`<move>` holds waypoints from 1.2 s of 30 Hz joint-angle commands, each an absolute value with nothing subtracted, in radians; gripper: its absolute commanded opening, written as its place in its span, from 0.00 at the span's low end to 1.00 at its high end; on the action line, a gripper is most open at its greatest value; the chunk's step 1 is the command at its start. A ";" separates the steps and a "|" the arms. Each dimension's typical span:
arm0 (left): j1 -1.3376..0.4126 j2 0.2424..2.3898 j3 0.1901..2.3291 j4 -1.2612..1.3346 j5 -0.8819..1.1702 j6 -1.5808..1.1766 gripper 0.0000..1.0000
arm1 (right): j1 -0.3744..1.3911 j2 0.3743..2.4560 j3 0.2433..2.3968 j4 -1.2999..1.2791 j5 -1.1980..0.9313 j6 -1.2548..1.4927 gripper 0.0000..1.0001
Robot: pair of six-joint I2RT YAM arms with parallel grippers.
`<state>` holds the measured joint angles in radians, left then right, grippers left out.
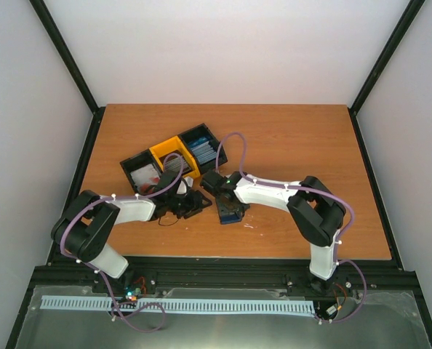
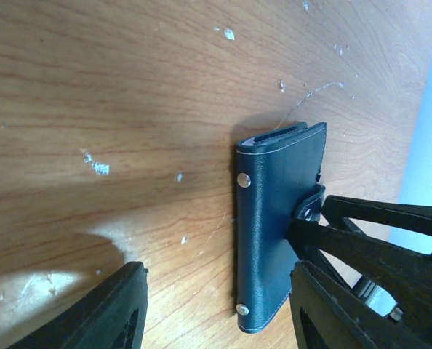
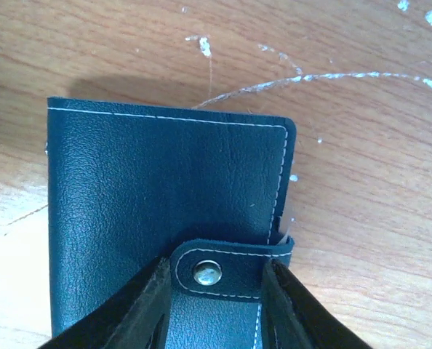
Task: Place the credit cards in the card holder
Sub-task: Open the card holder at the center of the board.
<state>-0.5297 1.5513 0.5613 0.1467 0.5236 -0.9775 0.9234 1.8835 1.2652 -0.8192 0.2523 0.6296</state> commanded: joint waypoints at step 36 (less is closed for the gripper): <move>-0.702 1.615 0.444 0.469 0.271 -1.199 0.27 | 0.674 1.739 0.849 -0.191 -0.504 0.455 0.26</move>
<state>-0.6853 1.6375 0.4728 0.4953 0.3347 -1.1866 0.6907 1.7363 0.8989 -0.1841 -0.3897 0.4759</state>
